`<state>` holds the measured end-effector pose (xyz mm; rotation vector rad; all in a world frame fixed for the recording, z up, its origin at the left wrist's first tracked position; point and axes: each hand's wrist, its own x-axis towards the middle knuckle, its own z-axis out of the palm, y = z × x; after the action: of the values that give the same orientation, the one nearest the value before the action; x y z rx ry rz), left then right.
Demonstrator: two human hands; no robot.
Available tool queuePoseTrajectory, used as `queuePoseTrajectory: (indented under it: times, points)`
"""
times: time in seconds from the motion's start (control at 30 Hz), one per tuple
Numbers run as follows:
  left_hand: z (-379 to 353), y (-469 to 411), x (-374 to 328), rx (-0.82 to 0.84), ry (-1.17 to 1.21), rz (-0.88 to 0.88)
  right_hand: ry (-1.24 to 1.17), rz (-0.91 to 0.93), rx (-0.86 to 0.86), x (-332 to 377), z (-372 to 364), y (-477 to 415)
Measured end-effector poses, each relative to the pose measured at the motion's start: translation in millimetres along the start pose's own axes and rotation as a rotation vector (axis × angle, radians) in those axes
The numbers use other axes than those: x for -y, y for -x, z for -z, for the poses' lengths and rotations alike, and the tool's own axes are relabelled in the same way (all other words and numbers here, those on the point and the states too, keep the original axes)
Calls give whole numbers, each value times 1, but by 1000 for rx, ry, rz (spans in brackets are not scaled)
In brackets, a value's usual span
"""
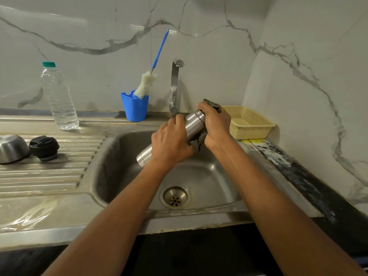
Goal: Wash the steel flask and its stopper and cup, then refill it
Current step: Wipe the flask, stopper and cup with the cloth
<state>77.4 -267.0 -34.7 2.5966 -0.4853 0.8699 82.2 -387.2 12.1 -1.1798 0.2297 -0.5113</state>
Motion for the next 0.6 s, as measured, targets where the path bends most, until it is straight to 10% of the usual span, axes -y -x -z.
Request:
queuePoseTrajectory:
  times: [0.17,0.4,0.6]
  points:
    - [9,0,20,536,906,184,18,69,274,-4,9,0]
    - [-7,8,-3,97,55,52,148,-11,-188,-5,-4,3]
    - [0,-1,-6,-37,93,26,66,65,-57,8,-4,1]
